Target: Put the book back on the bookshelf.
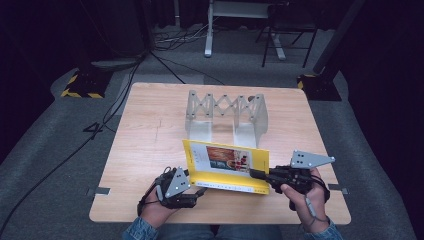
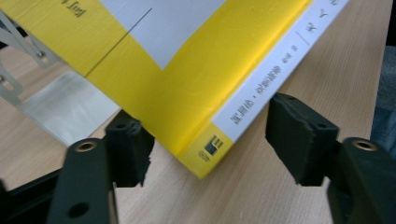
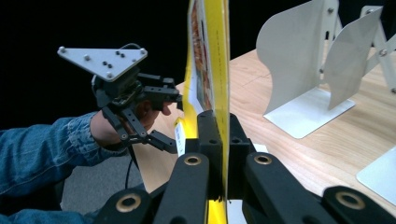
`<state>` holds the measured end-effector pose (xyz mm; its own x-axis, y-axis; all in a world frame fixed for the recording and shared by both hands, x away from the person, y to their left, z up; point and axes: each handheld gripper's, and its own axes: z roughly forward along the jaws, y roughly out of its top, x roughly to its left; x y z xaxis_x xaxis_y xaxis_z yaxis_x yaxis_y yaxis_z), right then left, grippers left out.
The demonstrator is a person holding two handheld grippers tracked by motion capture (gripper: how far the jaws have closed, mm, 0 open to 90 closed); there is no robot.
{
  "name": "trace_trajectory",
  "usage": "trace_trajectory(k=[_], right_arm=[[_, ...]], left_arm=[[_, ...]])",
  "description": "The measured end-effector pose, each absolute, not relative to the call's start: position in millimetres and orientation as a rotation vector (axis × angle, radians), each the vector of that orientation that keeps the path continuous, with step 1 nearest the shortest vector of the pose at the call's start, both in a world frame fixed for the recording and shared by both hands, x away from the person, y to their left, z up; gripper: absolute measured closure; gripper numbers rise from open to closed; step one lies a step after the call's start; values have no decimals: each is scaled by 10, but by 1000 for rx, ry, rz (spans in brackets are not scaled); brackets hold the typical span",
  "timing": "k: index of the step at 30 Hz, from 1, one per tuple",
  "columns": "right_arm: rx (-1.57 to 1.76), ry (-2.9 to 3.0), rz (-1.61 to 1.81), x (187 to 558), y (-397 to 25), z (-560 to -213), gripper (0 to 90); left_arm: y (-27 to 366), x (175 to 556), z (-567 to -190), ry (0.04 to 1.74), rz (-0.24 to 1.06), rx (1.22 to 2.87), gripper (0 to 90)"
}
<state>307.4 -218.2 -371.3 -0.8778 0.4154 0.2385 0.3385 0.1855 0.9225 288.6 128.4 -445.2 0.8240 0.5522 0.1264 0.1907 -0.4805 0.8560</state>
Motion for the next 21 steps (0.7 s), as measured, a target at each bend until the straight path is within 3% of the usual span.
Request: trace_trajectory(k=[1, 6, 18, 21], right_arm=[[757, 2350, 1819, 3073, -2209, -3688, 892], [774, 2306, 1840, 3051, -2277, -3613, 892], [854, 2231, 1874, 3048, -2419, -3586, 888], [916, 2223, 1807, 3089, -2471, -3667, 837]], left_arm=[[1295, 2873, -4428, 542, 489, 2050, 447], [1353, 2845, -4290, 520, 441, 1993, 544], [1319, 2743, -4056, 449, 405, 1993, 637], [1269, 2764, -4060, 434, 391, 2008, 663]])
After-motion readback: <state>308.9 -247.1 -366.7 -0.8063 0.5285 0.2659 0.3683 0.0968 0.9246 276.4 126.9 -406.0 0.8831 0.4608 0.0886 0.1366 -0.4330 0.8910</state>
